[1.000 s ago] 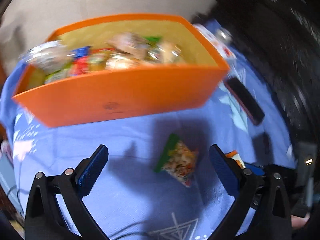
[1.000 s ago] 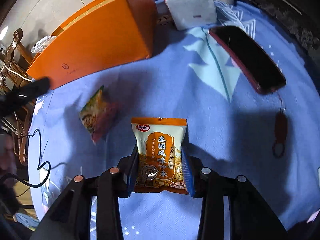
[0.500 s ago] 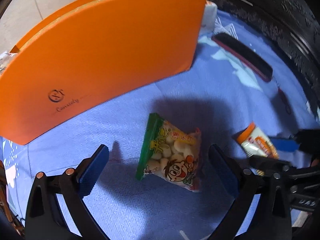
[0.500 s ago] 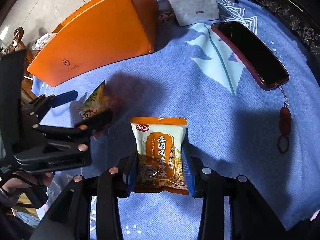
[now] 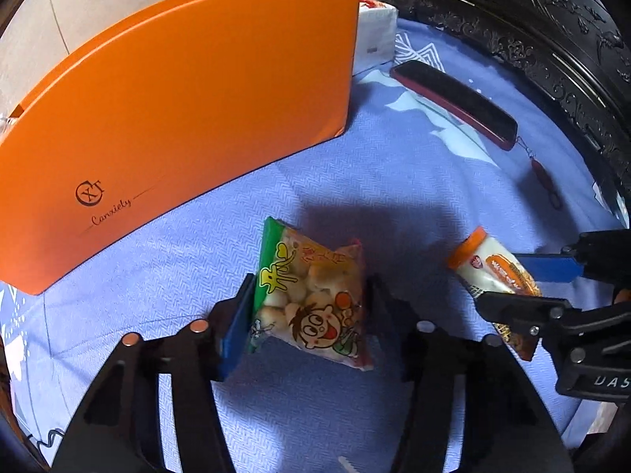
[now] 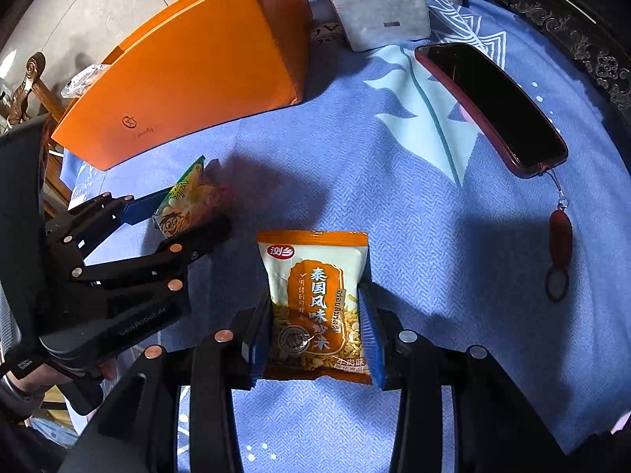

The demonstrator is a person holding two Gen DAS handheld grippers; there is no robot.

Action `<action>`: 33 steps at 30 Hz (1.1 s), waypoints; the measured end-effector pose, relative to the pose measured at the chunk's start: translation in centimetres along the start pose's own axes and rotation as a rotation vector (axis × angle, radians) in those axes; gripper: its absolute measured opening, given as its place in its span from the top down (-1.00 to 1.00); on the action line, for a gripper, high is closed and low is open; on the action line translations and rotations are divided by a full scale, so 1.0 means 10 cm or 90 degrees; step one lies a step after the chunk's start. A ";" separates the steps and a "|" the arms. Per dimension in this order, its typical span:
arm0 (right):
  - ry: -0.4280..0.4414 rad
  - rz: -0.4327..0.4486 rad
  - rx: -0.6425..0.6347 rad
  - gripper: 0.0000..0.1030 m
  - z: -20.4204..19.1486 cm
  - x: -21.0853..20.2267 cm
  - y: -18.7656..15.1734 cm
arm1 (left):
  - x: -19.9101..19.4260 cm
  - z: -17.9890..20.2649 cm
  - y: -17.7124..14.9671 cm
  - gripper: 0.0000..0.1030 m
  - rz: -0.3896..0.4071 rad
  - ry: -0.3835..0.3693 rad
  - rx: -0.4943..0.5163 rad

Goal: Organize snacks
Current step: 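Grasp the green cartoon snack bag with the left tool while the right tool grasps the orange noodle snack bag, then lift both bags over the orange box and release them inside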

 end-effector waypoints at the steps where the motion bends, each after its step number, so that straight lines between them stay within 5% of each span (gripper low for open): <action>1: -0.001 -0.001 0.001 0.21 0.00 0.00 0.00 | -0.02 0.00 -0.01 0.00 -0.002 -0.001 -0.002; 21: -0.024 0.052 -0.034 0.21 -0.23 -0.41 0.12 | -0.96 -0.59 0.02 0.02 0.084 -0.007 -0.145; 33: 0.009 0.251 -0.102 0.21 -0.57 -1.35 1.39 | -2.07 -1.30 0.99 0.02 0.245 0.005 -0.263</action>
Point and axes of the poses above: each gripper's, at about its wrist camera, not at the fingertips, and x roughly the way its jaws point, z to its right, y to its top, the point moved 6 cm from there along x, roughly the way its jaws point, and after that the axes turned 14 degrees about -x, right-handed, at the moved point
